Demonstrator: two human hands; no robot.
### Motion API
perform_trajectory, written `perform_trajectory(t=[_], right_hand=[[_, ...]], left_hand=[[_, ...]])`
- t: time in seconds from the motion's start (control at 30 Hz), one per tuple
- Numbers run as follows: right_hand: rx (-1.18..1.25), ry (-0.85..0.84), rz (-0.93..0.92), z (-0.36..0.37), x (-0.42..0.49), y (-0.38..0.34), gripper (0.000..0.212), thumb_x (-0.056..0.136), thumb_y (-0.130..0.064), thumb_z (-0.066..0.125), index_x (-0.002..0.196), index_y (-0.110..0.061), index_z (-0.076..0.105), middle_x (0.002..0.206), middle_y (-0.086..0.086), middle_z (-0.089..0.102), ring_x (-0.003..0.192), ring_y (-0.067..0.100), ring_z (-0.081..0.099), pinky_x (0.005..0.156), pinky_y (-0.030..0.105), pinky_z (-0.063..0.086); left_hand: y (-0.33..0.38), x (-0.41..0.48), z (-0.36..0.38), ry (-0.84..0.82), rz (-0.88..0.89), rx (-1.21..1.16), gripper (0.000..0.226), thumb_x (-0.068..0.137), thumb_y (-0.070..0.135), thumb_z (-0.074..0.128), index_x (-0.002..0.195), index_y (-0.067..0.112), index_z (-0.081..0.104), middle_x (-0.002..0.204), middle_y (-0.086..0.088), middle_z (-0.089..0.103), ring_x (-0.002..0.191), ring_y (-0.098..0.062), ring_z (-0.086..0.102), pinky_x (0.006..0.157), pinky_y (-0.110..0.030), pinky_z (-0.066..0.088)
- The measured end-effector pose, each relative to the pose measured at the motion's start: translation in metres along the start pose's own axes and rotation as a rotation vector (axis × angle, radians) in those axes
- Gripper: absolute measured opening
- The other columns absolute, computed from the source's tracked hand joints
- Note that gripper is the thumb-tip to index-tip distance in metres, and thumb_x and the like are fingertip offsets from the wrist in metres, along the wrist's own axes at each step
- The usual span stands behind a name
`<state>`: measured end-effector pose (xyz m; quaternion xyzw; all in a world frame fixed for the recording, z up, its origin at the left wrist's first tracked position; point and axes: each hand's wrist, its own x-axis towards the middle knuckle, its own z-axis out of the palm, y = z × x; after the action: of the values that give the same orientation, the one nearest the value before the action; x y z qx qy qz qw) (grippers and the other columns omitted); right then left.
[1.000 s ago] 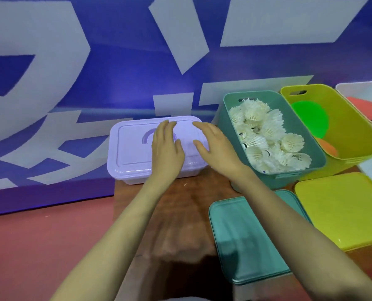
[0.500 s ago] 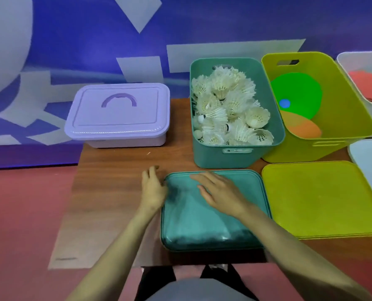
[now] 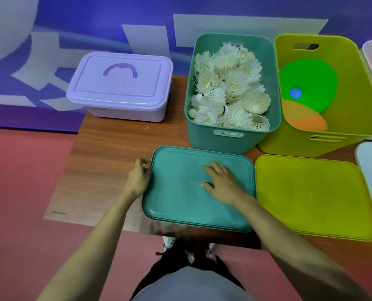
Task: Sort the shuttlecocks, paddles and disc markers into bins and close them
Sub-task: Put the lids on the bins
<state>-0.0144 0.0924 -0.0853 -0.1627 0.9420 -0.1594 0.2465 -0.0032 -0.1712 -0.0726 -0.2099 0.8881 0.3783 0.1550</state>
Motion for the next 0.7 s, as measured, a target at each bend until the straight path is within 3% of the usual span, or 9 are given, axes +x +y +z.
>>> perform_trajectory(t=[0.07, 0.13, 0.23, 0.3, 0.37, 0.5, 0.63, 0.7], right_hand=[[0.156, 0.030, -0.081, -0.013, 0.000, -0.016, 0.059, 0.095, -0.040, 0.049, 0.146, -0.017, 0.029, 0.157, 0.001, 0.014, 0.144, 0.019, 0.013, 0.118, 0.034, 0.014], [0.280, 0.081, -0.166, -0.031, -0.002, -0.036, 0.052, 0.093, -0.036, 0.054, 0.139, -0.016, 0.041, 0.150, 0.002, 0.031, 0.138, 0.016, 0.029, 0.115, 0.026, 0.021], [0.463, 0.131, -0.239, -0.066, -0.012, -0.070, 0.038, 0.092, -0.032, 0.057, 0.127, -0.017, 0.056, 0.129, -0.002, 0.057, 0.118, 0.007, 0.052, 0.102, 0.017, 0.034], [0.629, 0.108, -0.258, -0.093, -0.025, -0.090, 0.031, 0.092, -0.031, 0.057, 0.121, -0.021, 0.061, 0.120, -0.009, 0.062, 0.106, -0.002, 0.057, 0.097, 0.014, 0.040], [0.688, 0.086, -0.320, -0.116, -0.038, -0.104, 0.030, 0.090, -0.032, 0.060, 0.119, -0.028, 0.062, 0.118, -0.013, 0.064, 0.108, -0.003, 0.058, 0.097, 0.016, 0.042], [0.545, 0.135, -0.396, -0.137, -0.054, -0.111, 0.053, 0.077, -0.028, 0.076, 0.125, -0.033, 0.056, 0.116, -0.017, 0.063, 0.107, -0.004, 0.058, 0.097, 0.018, 0.045], [0.371, 0.464, -0.388, -0.133, -0.052, -0.107, 0.036, 0.091, -0.018, 0.060, 0.125, -0.028, 0.056, 0.118, -0.011, 0.062, 0.106, 0.000, 0.057, 0.094, 0.020, 0.044], [0.295, 0.681, -0.409, -0.129, -0.047, -0.104, 0.031, 0.092, -0.016, 0.057, 0.122, -0.021, 0.060, 0.118, -0.010, 0.062, 0.107, 0.005, 0.057, 0.093, 0.021, 0.044]], left_hand=[[0.010, 0.002, -0.020, -0.001, 0.038, -0.137, 0.022, 0.093, 0.009, 0.046, 0.113, 0.015, 0.053, 0.104, -0.013, 0.063, 0.091, -0.028, 0.059, 0.078, -0.035, 0.046], [0.023, 0.005, -0.042, -0.011, 0.023, -0.318, 0.019, 0.091, 0.008, 0.051, 0.100, 0.023, 0.060, 0.091, -0.010, 0.065, 0.075, -0.023, 0.057, 0.068, -0.032, 0.045], [0.044, 0.010, -0.072, -0.105, -0.062, -0.568, 0.019, 0.088, 0.008, 0.058, 0.094, 0.025, 0.063, 0.078, -0.007, 0.064, 0.064, -0.020, 0.051, 0.059, -0.029, 0.039], [0.056, 0.012, -0.087, -0.138, -0.078, -0.683, 0.016, 0.089, 0.005, 0.055, 0.091, 0.019, 0.064, 0.074, -0.002, 0.065, 0.061, -0.016, 0.056, 0.057, -0.024, 0.045], [0.067, 0.012, -0.099, -0.131, -0.070, -0.740, 0.012, 0.090, 0.007, 0.053, 0.087, 0.015, 0.062, 0.074, -0.002, 0.059, 0.055, -0.008, 0.055, 0.047, -0.016, 0.046], [0.085, 0.009, -0.113, -0.118, -0.105, -0.812, 0.013, 0.093, 0.008, 0.052, 0.080, 0.010, 0.057, 0.071, -0.005, 0.052, 0.045, -0.004, 0.058, 0.039, -0.016, 0.047], [0.096, 0.009, -0.119, -0.136, -0.146, -1.020, 0.009, 0.092, 0.004, 0.052, 0.086, -0.002, 0.056, 0.092, -0.019, 0.054, 0.079, -0.026, 0.063, 0.045, -0.025, 0.054], [0.103, 0.006, -0.117, -0.170, -0.128, -1.145, 0.015, 0.094, 0.010, 0.052, 0.099, -0.004, 0.055, 0.098, -0.019, 0.055, 0.085, -0.032, 0.062, 0.055, -0.034, 0.059]])
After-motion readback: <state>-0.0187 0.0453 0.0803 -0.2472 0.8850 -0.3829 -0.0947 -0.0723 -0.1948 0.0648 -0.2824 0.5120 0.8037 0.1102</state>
